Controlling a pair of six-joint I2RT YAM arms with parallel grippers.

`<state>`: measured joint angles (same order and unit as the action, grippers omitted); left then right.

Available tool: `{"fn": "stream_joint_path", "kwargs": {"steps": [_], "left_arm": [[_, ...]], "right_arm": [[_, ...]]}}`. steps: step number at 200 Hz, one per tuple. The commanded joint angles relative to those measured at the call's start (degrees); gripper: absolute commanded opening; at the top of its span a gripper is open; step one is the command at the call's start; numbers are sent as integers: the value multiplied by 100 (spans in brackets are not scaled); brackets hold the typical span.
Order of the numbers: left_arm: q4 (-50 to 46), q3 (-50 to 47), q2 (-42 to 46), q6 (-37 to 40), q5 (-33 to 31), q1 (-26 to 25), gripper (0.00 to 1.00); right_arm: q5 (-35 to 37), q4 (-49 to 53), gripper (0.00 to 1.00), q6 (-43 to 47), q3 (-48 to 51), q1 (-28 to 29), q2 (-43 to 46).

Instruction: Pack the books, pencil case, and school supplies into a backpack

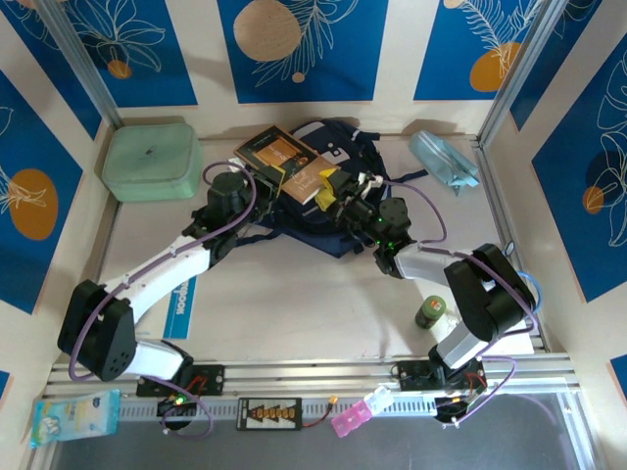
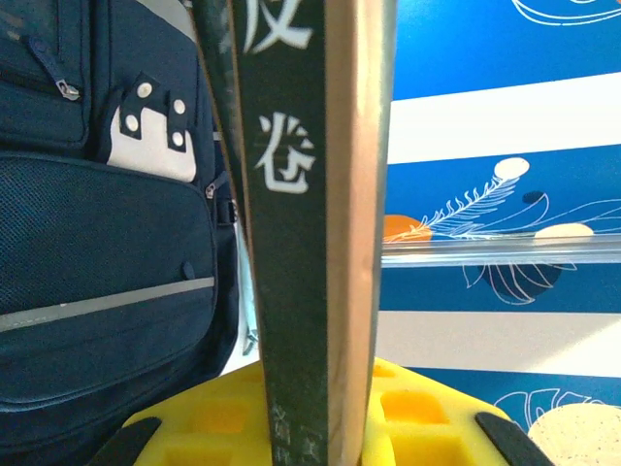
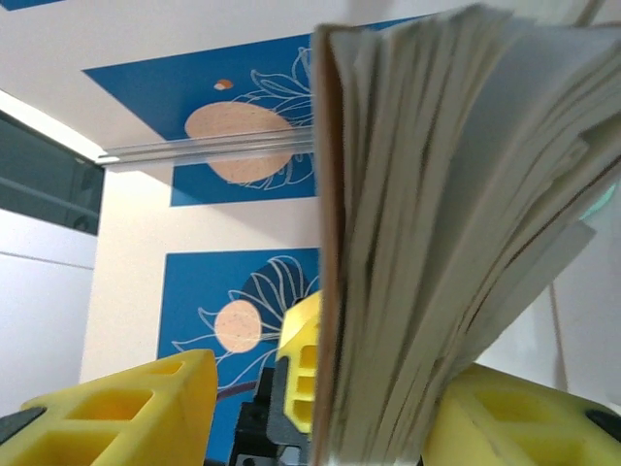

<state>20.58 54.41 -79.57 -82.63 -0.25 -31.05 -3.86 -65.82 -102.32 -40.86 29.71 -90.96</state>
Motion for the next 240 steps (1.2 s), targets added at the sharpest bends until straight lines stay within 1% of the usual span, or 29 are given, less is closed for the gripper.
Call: {"fn": "stream_joint_path", "kwargs": {"steps": [1, 32, 88, 108, 127, 137, 144, 156, 179, 188, 206, 215, 225, 240], "left_arm": [[419, 24, 17, 39, 129, -49, 0], [455, 38, -50, 6, 157, -96, 0], [500, 34, -118, -50, 261, -132, 0], [477, 26, -129, -47, 289, -133, 0], [379, 4, -105, -8, 306, -125, 0], [302, -8, -79, 52, 306, -127, 9], [200, -21, -55, 132, 315, -121, 17], [-60, -2, -27, 343, 369, -105, 33], [-767, 183, -41, 1259, 541, -83, 64], [-1055, 266, -63, 1724, 543, -95, 73], [-1671, 543, -195, 2607, 565, -131, 87], [-1981, 770, -333, 3135, 637, -153, 89], [-2368, 1057, -515, 3568, 689, -195, 95], [-2721, 1526, -911, 4307, 1022, -249, 99]], "right_arm": [[122, 364, 54, 275, -280, -3, 205], [130, 524, 48, 372, -461, 43, 151], [75, 333, 46, 146, -673, 43, -144], [23, 348, 40, 169, -755, 43, -211], [-33, 528, 28, 228, -770, 2, -187], [-84, 662, 22, 285, -753, -37, -132], [-123, 765, 19, 345, -735, -69, -78], [-178, 1057, 16, 489, -665, -148, 89], [-264, 2027, 14, 906, -494, -402, 634], [-241, 2466, 14, 1124, -414, -528, 915], [-217, 3398, 13, 1596, -255, -883, 1558], [-199, 3909, 12, 1838, -212, -1073, 1882], [-171, 4464, 11, 2106, -177, -1313, 2240], [-142, 5251, 12, 2534, -165, -1674, 2755]]}}
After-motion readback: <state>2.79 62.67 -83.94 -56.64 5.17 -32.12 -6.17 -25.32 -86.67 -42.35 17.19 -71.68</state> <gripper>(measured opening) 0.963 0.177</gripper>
